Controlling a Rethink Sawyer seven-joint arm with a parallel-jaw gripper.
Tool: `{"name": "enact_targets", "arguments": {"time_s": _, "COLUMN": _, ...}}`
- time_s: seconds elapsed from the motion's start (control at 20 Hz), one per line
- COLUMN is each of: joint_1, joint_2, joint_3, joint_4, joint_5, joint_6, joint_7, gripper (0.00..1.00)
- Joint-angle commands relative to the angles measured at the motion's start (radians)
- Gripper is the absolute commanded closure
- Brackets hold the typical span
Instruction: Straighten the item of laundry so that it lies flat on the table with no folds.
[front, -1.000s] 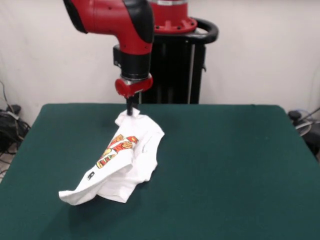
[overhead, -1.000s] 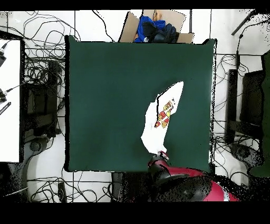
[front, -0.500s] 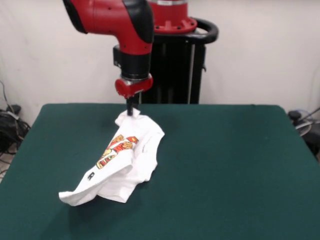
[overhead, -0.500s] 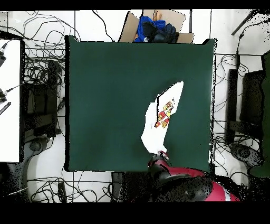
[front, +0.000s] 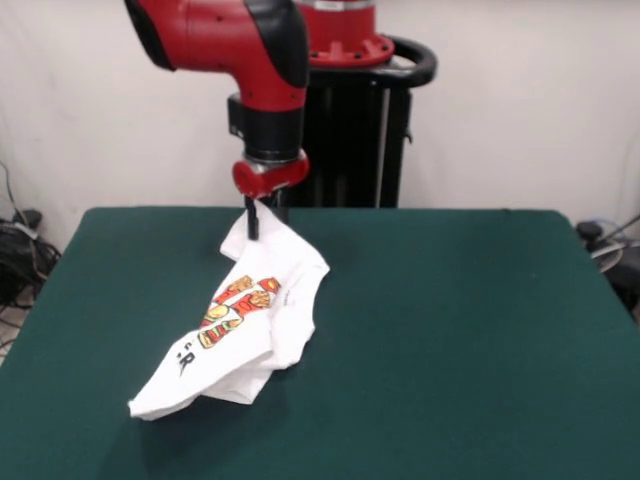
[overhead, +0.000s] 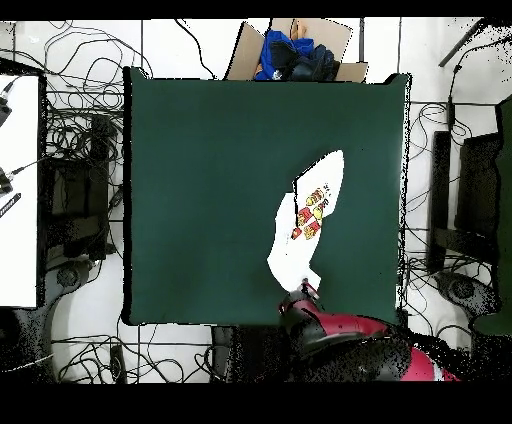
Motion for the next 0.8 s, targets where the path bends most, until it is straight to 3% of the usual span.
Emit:
{"name": "enact_targets", "arguments": {"time_s": 0.05, "joint_1": 0.003, "joint_2": 0.003, "joint_3": 0.111, "joint_4": -0.050, "joint_5": -0.026, "joint_6": 0.018, "joint_7": 0.169, "gripper": 0.00}}
{"name": "enact_targets", "arguments": {"time_s": 0.25, "joint_1": 0.003, "joint_2": -0.044, "joint_3": 0.127, "joint_4": -0.032, "joint_5": -0.009, "joint_6": 0.052, "joint_7": 0.171, "gripper": 0.00}}
{"name": "enact_targets", "arguments": {"time_s": 0.55, "joint_1": -0.086, "joint_2": -0.181, "joint_3": 0.262, "joint_4": 0.020, "joint_5": 0.024, "joint_6": 0.196, "joint_7": 0.131, "gripper": 0.00}}
{"name": "enact_targets", "arguments": {"time_s": 0.8, "joint_1": -0.109, "joint_2": -0.294, "joint_3": 0.334, "joint_4": 0.041, "joint_5": 0.099, "joint_6": 0.338, "joint_7": 0.107, "gripper": 0.00}}
